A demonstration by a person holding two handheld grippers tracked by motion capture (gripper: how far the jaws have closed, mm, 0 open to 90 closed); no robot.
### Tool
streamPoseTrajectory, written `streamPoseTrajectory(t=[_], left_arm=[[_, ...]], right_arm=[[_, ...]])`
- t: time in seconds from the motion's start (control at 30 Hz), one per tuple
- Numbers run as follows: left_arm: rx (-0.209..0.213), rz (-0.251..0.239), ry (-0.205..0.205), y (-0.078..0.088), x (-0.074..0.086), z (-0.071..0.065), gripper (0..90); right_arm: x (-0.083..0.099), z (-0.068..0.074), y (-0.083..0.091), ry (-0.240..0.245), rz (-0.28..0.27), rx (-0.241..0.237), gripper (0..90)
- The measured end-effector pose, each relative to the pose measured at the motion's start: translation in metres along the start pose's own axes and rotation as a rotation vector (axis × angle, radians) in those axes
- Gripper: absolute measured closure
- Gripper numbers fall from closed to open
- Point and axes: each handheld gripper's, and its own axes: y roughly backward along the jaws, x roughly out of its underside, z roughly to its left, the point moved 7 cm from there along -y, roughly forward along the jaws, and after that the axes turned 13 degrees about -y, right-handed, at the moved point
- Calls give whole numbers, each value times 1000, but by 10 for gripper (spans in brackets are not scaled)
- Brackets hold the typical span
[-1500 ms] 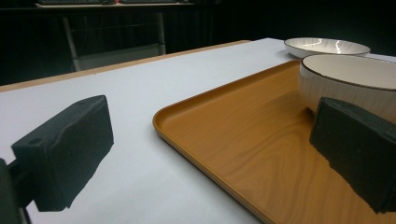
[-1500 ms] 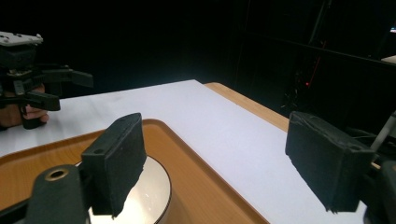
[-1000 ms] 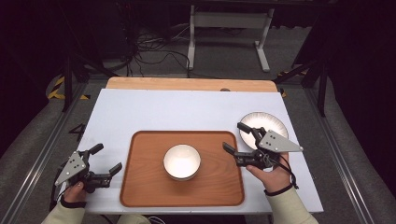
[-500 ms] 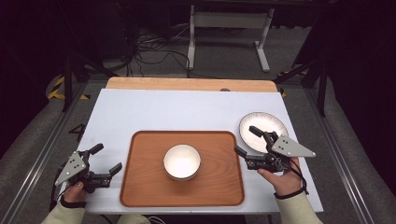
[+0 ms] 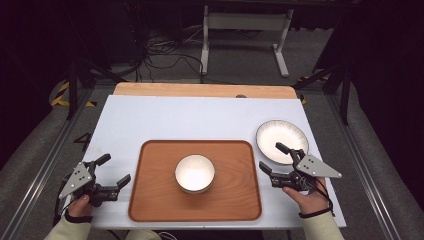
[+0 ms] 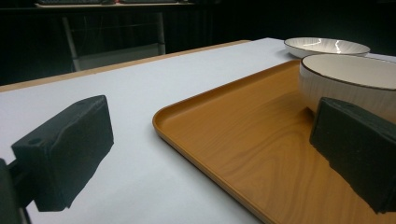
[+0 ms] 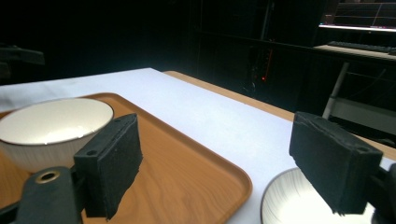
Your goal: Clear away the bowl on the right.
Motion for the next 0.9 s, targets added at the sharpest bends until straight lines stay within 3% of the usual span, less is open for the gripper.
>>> streamPoseTrajectory(t=[0.5,0.8,0.9], left_arm=[[0,0,0,0,0,0,2],[0,0,0,0,0,0,3],[0,0,0,0,0,0,2]], right_arm=[[29,-24,10,-31,-12,38,162],[43,-31,12,-66,-7,44,162],[43,-32,14,-75,-28,49,161]])
